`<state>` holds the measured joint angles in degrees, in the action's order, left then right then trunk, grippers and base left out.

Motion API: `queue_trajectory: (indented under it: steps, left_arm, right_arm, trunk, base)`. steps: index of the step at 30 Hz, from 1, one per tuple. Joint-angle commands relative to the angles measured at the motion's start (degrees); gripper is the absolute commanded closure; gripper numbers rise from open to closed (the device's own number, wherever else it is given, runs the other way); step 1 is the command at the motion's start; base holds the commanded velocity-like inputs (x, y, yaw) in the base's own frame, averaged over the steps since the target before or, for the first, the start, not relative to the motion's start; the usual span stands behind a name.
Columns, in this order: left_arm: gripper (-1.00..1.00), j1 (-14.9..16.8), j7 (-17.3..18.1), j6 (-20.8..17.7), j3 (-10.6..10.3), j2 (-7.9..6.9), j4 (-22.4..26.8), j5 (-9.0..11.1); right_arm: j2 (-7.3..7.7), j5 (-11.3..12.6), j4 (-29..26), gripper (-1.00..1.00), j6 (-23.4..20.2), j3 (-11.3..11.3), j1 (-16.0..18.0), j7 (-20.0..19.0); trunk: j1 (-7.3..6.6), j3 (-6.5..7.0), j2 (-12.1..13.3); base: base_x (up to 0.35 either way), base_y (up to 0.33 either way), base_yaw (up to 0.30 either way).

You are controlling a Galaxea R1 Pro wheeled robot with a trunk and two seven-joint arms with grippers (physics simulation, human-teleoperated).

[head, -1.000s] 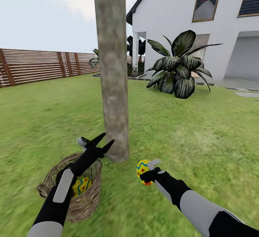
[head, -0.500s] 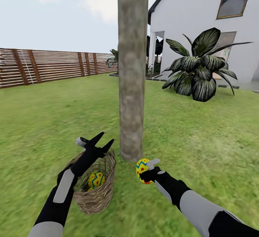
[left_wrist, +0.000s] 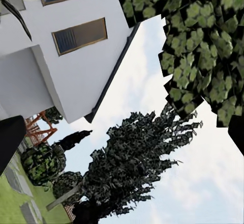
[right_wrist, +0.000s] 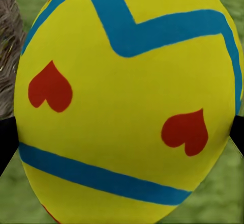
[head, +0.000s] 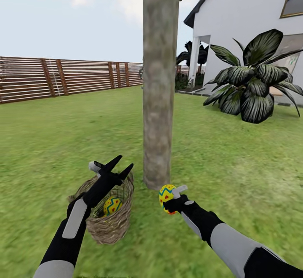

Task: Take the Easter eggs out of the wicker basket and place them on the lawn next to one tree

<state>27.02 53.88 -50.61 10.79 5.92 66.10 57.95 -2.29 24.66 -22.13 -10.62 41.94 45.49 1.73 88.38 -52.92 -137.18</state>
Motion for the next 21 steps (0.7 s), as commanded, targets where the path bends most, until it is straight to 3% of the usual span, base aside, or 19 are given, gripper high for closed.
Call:
queue_trajectory:
  steps: [1,7,12,21]
  left_arm:
    - [-1.00,0.0,0.1,-0.3,0.1,0.06,-0.1,0.0]
    - [-1.00,0.0,0.1,-0.3,0.1,0.06,-1.5,0.0]
    - [-1.00,0.0,0.1,-0.3,0.2,-0.02,-1.5,0.0]
    - [-1.00,-0.6,0.2,-0.2,0.2,-0.01,-1.7,1.2]
  right_arm:
    - [0.04,0.4,-0.1,1.00,-0.2,0.3,0.0,0.2]
    - [0.00,0.3,2.8,1.00,-0.2,0.3,0.0,0.2]
    - [-0.41,0.3,2.7,1.00,-0.2,0.4,0.0,0.3]
    - [-0.99,0.7,2.9,1.00,-1.9,0.0,0.3,0.1]
  trunk:
    - [-0.01,-0.06,0.0]
    - [-0.01,-0.06,0.0]
    - [-0.01,-0.06,0.0]
    - [0.21,-0.24,-0.4]
  base:
    - [0.000,-0.334,0.216]
    - [0.053,-0.332,0.202]
    - [0.152,-0.303,0.034]
    - [0.025,-0.029,0.000]
